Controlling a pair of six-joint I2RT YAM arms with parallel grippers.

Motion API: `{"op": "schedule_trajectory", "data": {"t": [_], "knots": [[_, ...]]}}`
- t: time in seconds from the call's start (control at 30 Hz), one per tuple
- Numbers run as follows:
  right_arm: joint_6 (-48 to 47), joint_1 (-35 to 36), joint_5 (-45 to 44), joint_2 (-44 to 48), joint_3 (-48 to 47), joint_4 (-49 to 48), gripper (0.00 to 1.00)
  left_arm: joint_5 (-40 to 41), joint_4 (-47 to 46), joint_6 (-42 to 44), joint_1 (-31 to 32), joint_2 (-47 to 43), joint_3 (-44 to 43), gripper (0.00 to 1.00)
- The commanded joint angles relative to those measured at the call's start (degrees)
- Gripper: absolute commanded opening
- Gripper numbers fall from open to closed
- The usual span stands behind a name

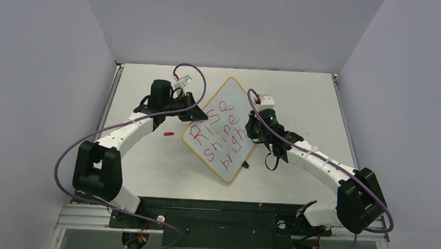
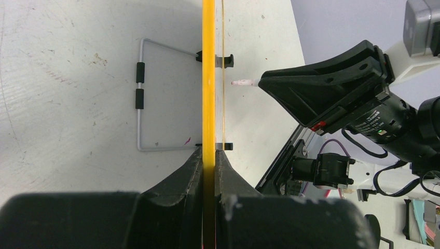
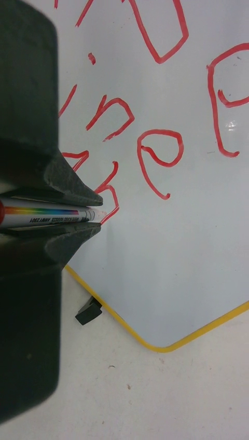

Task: Write a sentence on the whiteboard

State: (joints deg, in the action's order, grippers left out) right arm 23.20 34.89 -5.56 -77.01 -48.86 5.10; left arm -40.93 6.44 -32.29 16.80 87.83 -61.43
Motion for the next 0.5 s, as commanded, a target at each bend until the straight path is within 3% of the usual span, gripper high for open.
{"op": "schedule_trajectory", "data": {"t": [0.0, 0.47], "knots": [[0.16, -0.77, 0.89, -0.48, -2.31, -3.42, 0.0, -0.41, -4.28, 1.77, -0.19, -3.28, -0.59, 0.0], [1.26, -2.76, 4.73, -2.68, -2.48, -7.14, 0.0, -0.33, -4.41, 1.78, -0.18, -2.93, -0.71, 0.0]]}}
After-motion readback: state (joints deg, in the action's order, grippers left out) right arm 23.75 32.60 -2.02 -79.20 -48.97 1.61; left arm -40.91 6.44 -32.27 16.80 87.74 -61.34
